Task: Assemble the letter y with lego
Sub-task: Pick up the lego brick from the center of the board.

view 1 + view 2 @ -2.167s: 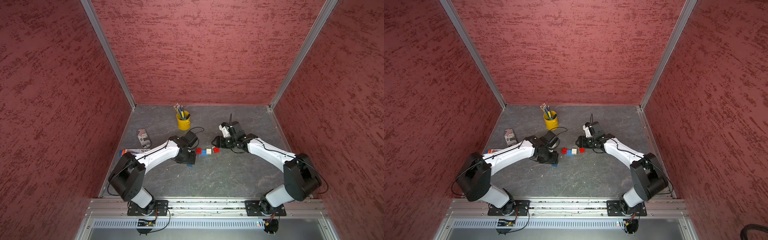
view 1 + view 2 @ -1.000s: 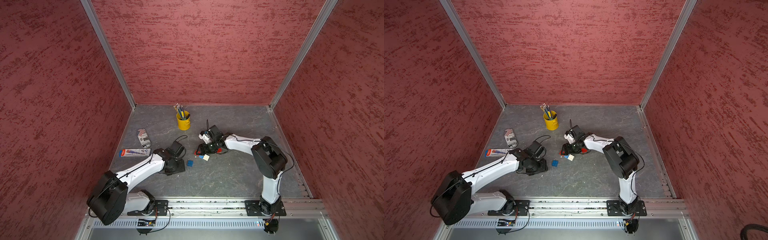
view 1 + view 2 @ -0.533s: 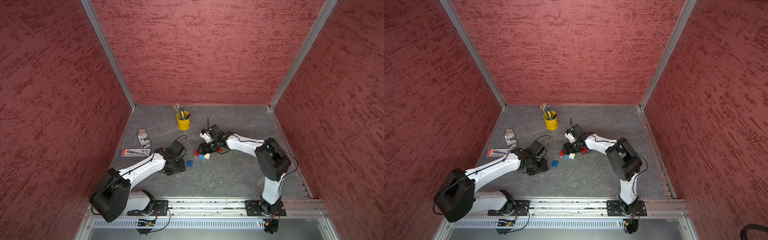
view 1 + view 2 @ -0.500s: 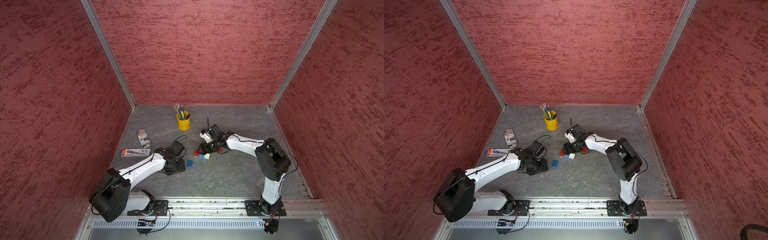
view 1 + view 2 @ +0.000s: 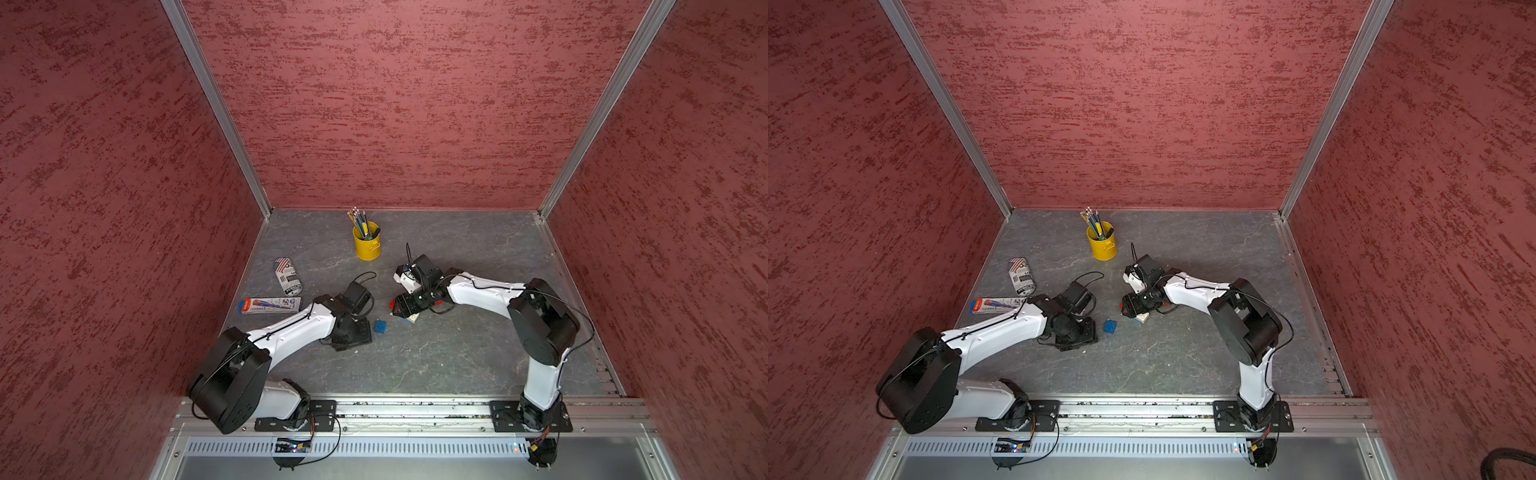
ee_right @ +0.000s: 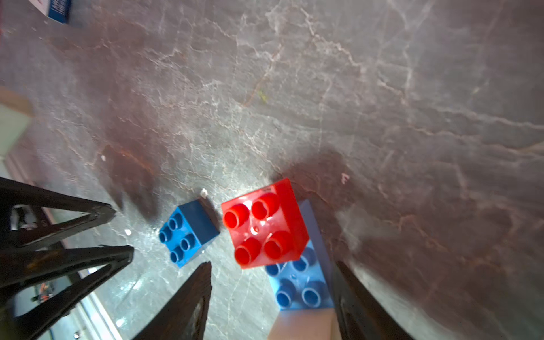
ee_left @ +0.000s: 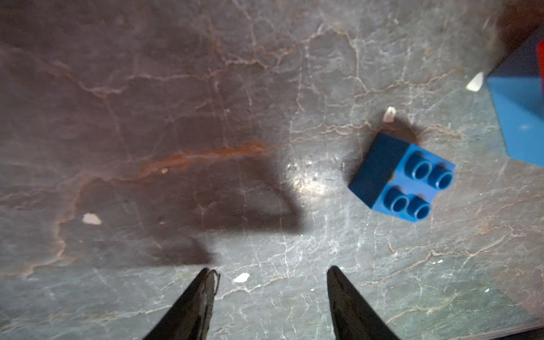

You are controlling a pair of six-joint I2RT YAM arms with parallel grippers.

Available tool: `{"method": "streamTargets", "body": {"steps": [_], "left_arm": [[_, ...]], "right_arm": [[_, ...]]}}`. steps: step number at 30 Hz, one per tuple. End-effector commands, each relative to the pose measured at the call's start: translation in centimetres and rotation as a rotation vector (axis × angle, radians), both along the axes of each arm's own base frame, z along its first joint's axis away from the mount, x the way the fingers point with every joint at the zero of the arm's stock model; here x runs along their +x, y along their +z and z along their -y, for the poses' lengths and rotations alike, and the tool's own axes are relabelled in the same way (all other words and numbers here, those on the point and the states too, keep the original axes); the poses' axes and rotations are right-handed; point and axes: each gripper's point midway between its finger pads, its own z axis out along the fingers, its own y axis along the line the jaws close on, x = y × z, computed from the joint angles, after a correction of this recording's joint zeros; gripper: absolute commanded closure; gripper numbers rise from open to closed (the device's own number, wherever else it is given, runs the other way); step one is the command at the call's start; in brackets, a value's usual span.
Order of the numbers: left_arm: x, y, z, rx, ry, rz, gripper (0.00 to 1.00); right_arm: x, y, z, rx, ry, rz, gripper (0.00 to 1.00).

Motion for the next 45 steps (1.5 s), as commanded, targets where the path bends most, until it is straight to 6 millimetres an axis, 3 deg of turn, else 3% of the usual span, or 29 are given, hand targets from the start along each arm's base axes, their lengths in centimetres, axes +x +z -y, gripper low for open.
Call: {"method": "streamTargets", "body": {"steps": [1, 5, 18, 27, 36, 45], "left_arm": [[0.3, 0.0, 0.0, -0.005, -0.002, 0.012, 0.37], [0.2, -0.1, -0.1, -0.004, 0.002, 0.012, 0.37], [-0.1, -0.6, -0.1, -0.009, 0.014, 0.001, 0.37], [-0.1, -0.5, -0.2, -0.009, 0.016, 0.003, 0.37], [0.1, -0.8, 0.0, -0.01, 0.018, -0.001, 0.37], [0.5, -1.3, 0.4, -0.011, 0.012, -0.009, 0.37]], "right_arm": [[1.0, 1.6, 0.7, -0.049, -0.012, 0.1, 0.32], [1.3, 1.1, 0.9, -0.107, 0.002, 0.135, 0.33], [-0.4, -0.5, -0.4, -0.171, 0.099, 0.124, 0.37], [0.1, -1.9, 0.2, -0.274, 0.097, 0.155, 0.44], [0.7, -1.2, -0.4, -0.247, 0.077, 0.177, 0.55], [0.6, -1.5, -0.9, -0.258, 0.093, 0.179, 0.56]]}}
